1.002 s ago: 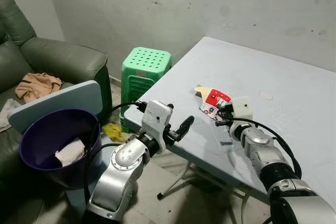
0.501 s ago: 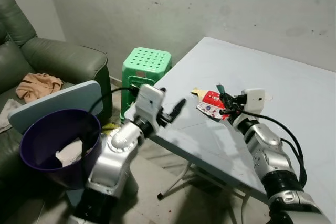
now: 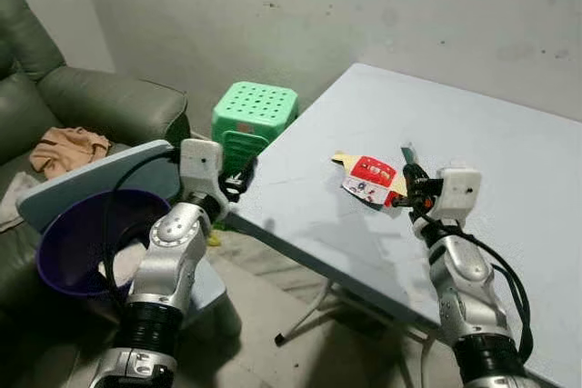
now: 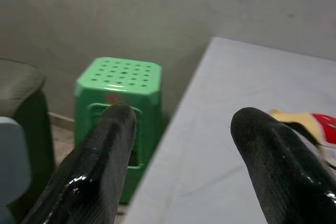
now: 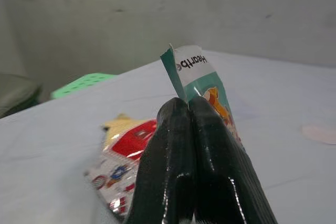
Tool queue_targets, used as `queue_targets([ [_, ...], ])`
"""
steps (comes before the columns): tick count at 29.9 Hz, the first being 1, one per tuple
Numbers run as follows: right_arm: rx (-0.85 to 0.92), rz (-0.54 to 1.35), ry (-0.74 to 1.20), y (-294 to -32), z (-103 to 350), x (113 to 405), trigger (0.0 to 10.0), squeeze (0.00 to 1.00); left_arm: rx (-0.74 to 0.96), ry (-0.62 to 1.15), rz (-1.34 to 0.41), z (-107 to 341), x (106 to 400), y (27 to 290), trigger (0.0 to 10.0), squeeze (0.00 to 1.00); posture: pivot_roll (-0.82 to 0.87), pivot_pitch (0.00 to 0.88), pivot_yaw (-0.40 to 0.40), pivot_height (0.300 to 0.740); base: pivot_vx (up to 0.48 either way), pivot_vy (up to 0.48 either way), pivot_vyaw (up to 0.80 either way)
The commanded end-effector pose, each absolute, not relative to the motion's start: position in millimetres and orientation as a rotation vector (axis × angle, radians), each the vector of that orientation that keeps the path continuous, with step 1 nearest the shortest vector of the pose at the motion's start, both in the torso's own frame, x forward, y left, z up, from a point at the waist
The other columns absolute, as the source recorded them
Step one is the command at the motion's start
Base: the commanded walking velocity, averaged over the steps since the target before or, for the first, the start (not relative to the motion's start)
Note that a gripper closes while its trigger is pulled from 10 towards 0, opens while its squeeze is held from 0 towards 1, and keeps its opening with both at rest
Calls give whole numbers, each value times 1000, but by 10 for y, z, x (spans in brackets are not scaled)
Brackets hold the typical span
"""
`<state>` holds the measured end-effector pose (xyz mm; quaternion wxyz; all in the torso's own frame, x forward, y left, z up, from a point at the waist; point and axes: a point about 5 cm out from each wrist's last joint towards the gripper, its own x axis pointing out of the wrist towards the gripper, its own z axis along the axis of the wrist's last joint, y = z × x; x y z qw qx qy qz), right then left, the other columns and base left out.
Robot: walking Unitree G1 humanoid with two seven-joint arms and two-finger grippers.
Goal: Picking trash to rubbish bin
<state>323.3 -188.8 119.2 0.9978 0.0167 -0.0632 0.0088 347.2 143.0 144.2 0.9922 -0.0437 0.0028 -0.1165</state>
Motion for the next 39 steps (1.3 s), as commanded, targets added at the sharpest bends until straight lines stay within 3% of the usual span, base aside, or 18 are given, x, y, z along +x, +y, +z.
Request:
queue_targets([
  [1, 1, -16, -171, -1902, 1275, 3220, 10000, 0, -102, -37, -214, 1551, 3528, 1467, 10000, 0, -7, 0, -26, 740, 0, 0, 0],
  [8, -49, -58, -233, -1842, 1303, 3091, 10000, 0, -51, -85, -164, 1549, 3510, 1484, 10000, 0, -10, 0, -22, 740, 0, 0, 0],
  [16, -58, -71, -205, -1796, 1229, 2842, 10000, 0, -141, -88, -210, 1408, 3300, 1469, 10000, 0, -22, 0, -14, 740, 0, 0, 0],
  [39, -99, -59, -170, -1757, 1277, 2890, 10000, 0, -87, -80, -178, 1440, 3373, 1514, 10000, 0, -12, 0, -31, 740, 0, 0, 795],
])
